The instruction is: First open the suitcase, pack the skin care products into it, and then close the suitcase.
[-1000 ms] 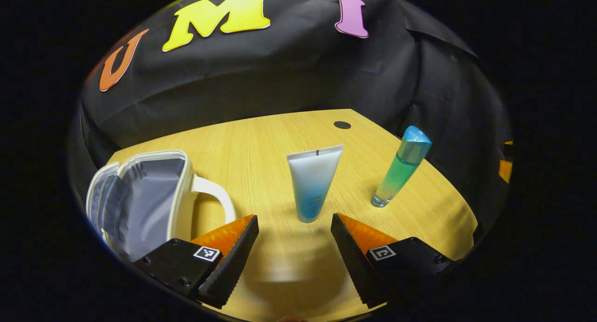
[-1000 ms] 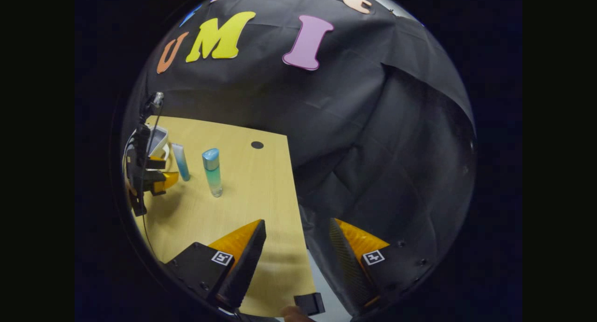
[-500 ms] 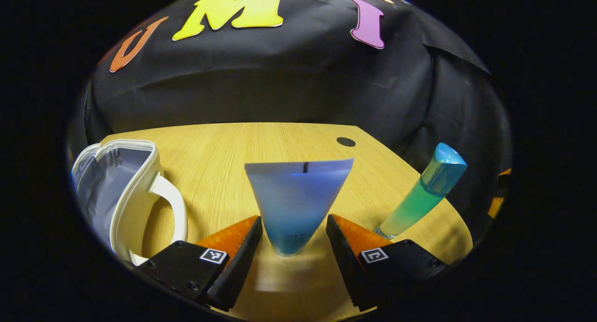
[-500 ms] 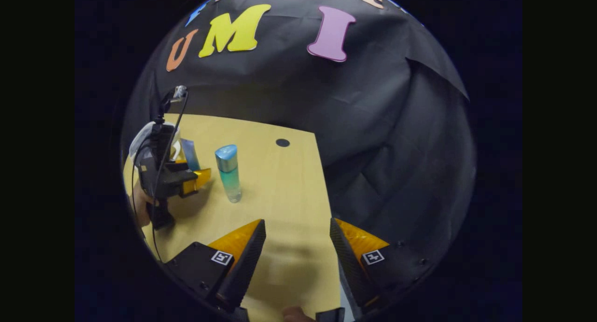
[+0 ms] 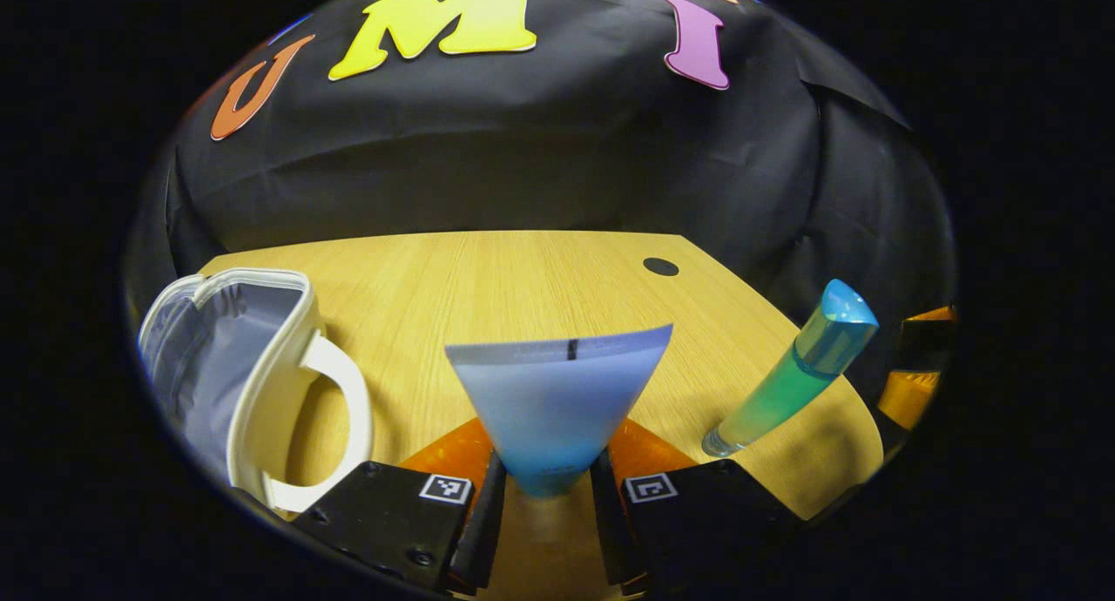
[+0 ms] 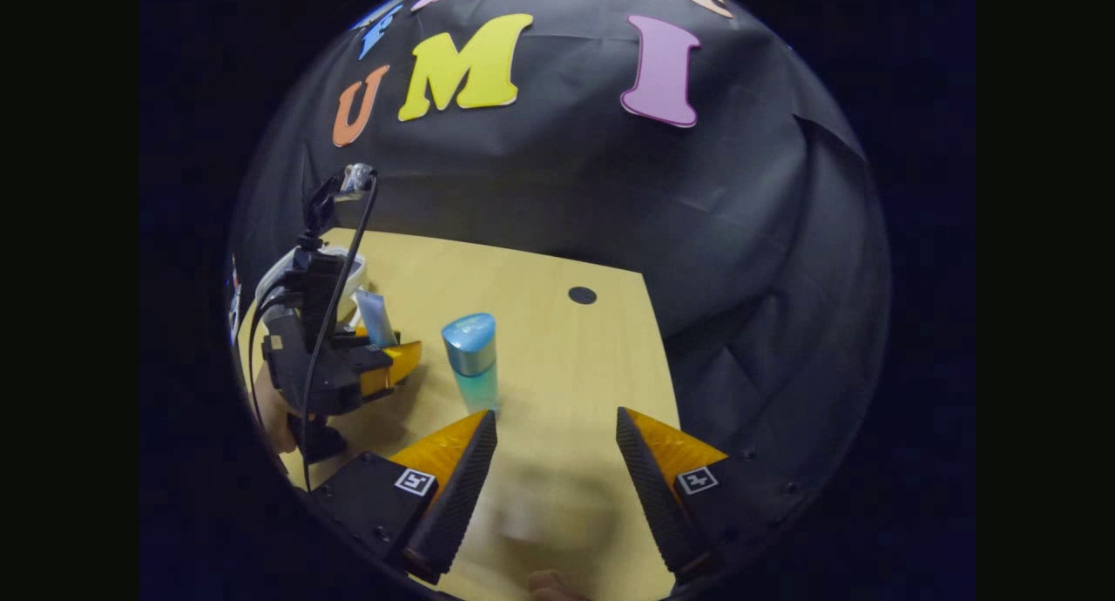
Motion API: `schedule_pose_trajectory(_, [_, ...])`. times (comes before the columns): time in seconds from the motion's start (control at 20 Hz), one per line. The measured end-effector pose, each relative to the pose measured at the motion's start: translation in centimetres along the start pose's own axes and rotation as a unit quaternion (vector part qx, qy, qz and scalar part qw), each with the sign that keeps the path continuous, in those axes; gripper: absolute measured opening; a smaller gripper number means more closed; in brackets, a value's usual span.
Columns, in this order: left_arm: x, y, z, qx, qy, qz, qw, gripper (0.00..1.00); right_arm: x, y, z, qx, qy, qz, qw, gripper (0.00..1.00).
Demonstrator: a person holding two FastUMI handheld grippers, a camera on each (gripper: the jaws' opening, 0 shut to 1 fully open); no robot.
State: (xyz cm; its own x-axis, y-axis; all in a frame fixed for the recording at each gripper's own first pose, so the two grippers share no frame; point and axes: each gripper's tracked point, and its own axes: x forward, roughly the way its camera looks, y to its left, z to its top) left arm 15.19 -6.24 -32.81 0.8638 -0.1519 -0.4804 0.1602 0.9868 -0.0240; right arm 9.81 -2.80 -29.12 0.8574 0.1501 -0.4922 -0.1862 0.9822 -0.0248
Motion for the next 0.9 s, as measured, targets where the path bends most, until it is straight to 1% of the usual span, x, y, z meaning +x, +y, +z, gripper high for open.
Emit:
schedule_pose_trajectory(0.1, [-2.3,-0.2,0.9,-0.005,0.002,-0.015,1.000,0.49,1.1,1.5,0.6,0.005,-0.004,0.021,1.000,0.82])
schedule_pose_trajectory(0.15, [-3.6,0.0,1.3,-0.001,0.004,-0.018,1.000,0.48,1.8,2.5,0.7,0.009,-0.002,0.030,1.000,0.82])
schedule_pose_trajectory(0.3, [-7.7,1.3,3.4,0.024,0.001,-0.020,1.000,0.47,4.4,4.4,1.0,0.010,-0.002,0.041,0.999,0.83])
schedule_pose_trajectory(0.35, [-8.9,1.6,4.3,0.027,-0.008,-0.024,0.999,0.47,5.4,4.5,1.3,0.009,-0.007,0.032,0.999,0.82])
schedule_pose_trajectory(0.4, [-9.9,1.6,4.8,0.027,-0.008,-0.037,0.999,0.47,6.2,4.5,1.6,0.016,-0.013,0.024,0.999,0.82])
schedule_pose_trajectory(0.5, [-11.9,3.0,6.1,0.038,-0.009,-0.037,0.999,0.47,7.5,4.9,1.2,0.028,-0.002,0.016,0.999,0.83])
schedule_pose_trajectory(0.55, [-12.8,3.9,6.8,0.039,-0.013,-0.034,0.999,0.47,8.0,5.2,1.1,0.032,-0.001,0.015,0.999,0.82])
schedule_pose_trajectory(0.65, [-14.6,5.5,8.2,0.029,-0.024,-0.031,0.999,0.47,8.8,5.9,1.2,0.032,-0.002,0.014,0.999,0.78])
schedule_pose_trajectory(0.7, [-15.4,6.2,8.8,0.025,-0.027,-0.027,0.999,0.47,9.1,6.3,1.0,0.038,-0.001,0.015,0.999,0.77])
schedule_pose_trajectory(0.85, [-18.1,8.9,10.5,0.025,-0.035,-0.016,0.999,0.47,9.6,6.8,0.1,0.057,0.014,0.006,0.998,0.58])
schedule_pose_trajectory(0.9, [-19.0,9.8,11.0,0.024,-0.039,-0.013,0.999,0.47,9.6,6.6,-0.2,0.056,0.018,-0.007,0.998,0.58])
